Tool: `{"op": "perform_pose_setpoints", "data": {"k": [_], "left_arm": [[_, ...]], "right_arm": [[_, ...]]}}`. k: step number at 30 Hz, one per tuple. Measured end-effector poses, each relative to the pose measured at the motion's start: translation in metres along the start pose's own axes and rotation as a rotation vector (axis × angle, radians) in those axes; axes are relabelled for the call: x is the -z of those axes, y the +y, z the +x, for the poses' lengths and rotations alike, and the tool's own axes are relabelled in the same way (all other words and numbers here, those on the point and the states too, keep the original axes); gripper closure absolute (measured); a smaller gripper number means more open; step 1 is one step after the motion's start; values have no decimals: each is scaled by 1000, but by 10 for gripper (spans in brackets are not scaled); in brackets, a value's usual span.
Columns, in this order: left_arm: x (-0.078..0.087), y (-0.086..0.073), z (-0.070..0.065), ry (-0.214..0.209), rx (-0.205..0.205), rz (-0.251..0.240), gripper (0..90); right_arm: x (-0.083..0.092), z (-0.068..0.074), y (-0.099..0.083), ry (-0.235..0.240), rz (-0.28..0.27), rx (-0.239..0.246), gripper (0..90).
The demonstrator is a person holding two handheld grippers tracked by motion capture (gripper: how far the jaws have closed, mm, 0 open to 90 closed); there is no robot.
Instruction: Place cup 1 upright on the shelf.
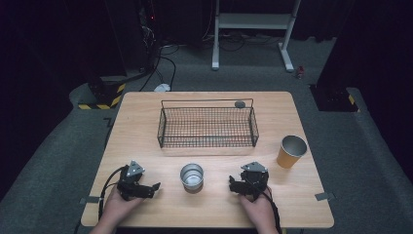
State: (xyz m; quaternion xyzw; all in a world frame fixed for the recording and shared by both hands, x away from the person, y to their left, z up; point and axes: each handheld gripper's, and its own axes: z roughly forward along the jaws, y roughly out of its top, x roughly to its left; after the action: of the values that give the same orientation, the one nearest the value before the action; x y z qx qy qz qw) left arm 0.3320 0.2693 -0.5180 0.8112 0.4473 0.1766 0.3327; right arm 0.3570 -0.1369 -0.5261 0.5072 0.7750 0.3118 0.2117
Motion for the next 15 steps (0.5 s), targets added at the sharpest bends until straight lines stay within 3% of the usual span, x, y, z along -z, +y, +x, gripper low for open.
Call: {"op": "perform_pose_setpoints", "data": {"k": [6, 15], "left_arm": [[3, 2, -2, -15, -1, -31, 24], [10, 7, -3, -3, 4, -70, 15]], "right_arm": [[0, 0, 0, -1, -1, 0, 87], [0, 0, 0, 0, 1, -1, 87]]}}
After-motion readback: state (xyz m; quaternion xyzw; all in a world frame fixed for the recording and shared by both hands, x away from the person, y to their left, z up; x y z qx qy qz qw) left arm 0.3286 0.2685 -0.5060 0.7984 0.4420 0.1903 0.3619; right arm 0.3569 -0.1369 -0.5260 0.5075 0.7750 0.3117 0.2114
